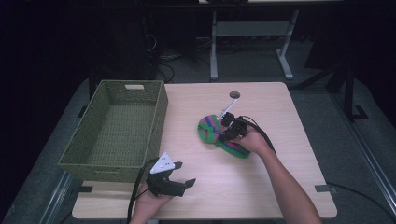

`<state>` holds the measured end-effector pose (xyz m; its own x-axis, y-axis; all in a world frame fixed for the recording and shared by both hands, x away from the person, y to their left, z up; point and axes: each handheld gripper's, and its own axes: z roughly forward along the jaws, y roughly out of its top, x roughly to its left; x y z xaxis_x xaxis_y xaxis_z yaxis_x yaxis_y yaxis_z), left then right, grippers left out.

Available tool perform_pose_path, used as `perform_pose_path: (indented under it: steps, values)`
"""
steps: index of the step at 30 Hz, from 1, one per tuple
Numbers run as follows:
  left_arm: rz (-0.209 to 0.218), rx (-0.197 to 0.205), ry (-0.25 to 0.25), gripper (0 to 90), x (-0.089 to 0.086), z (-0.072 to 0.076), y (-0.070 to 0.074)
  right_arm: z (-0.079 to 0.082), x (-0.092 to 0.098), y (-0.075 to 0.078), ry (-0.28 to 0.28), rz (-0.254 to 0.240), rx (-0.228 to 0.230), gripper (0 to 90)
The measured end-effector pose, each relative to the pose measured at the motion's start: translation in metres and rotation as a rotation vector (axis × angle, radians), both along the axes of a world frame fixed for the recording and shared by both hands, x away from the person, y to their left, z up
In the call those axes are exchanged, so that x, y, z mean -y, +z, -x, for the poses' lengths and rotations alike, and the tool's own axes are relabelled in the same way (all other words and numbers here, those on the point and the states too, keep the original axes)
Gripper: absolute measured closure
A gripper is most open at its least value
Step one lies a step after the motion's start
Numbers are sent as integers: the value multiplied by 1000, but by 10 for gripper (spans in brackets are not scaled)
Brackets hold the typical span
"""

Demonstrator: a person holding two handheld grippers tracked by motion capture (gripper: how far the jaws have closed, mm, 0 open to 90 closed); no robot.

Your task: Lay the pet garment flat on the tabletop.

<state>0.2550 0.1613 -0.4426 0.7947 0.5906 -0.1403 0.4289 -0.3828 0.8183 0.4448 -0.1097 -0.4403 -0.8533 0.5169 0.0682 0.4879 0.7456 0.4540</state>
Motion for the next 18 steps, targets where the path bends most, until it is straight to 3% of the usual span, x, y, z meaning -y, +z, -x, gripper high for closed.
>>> perform_pose_path:
  steps: [4,18]
  values:
    - [7,-7,5,196,-2,-1,0,-2,15,11,-30,-85,-27,750]
    - [26,-9,10,197,-4,-2,0,6,50,46,-77,-221,-20,750]
